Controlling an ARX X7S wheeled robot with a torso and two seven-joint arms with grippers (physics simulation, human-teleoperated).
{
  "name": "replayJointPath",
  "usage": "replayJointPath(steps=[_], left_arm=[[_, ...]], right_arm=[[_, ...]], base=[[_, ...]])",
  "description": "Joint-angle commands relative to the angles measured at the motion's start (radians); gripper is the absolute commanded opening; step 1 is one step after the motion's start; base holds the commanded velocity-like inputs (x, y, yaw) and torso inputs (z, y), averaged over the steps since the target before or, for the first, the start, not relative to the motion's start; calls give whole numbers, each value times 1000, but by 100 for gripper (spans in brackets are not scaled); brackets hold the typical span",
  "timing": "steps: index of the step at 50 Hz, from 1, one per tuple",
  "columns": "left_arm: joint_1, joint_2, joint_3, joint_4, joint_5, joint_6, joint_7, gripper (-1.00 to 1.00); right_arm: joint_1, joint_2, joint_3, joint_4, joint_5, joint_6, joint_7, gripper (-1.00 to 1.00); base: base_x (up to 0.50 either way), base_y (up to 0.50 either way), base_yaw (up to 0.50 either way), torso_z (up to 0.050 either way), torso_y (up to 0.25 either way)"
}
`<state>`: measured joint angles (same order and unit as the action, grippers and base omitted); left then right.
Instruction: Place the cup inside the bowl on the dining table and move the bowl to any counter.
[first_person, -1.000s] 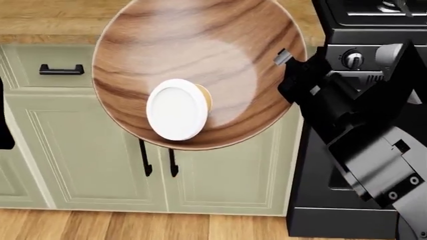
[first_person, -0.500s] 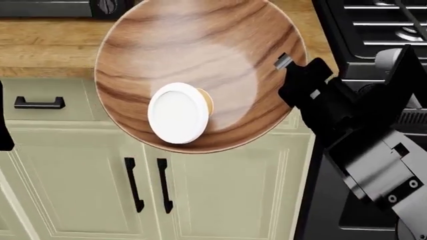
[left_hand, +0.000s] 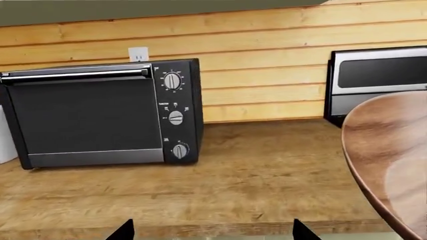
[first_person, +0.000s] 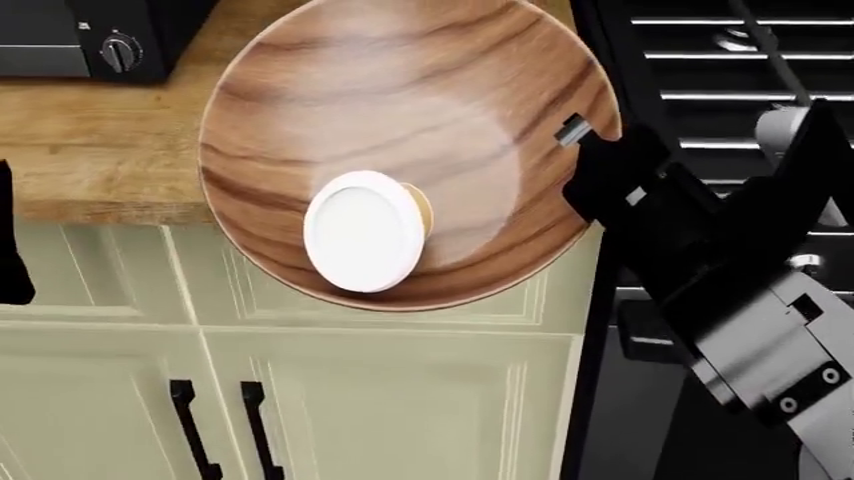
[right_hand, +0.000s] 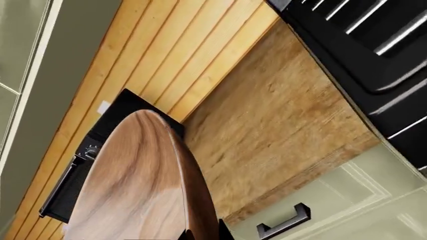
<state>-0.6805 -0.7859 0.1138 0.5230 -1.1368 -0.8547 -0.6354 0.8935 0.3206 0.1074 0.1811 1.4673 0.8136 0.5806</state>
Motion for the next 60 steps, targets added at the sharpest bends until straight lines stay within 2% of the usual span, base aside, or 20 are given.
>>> replayJointPath(steps=[1,60], left_arm=[[23,-4,-16,6,1,-1,-3,100],[95,-12,-34,27,-6,34,-13,100]], right_arm=[[6,-4,3,-1,6,-10,-18,-100],[-45,-23,-38,41,-8,-35,-59,-100]], base=[[395,-132,0,0,0],[381,-3,0,0,1]])
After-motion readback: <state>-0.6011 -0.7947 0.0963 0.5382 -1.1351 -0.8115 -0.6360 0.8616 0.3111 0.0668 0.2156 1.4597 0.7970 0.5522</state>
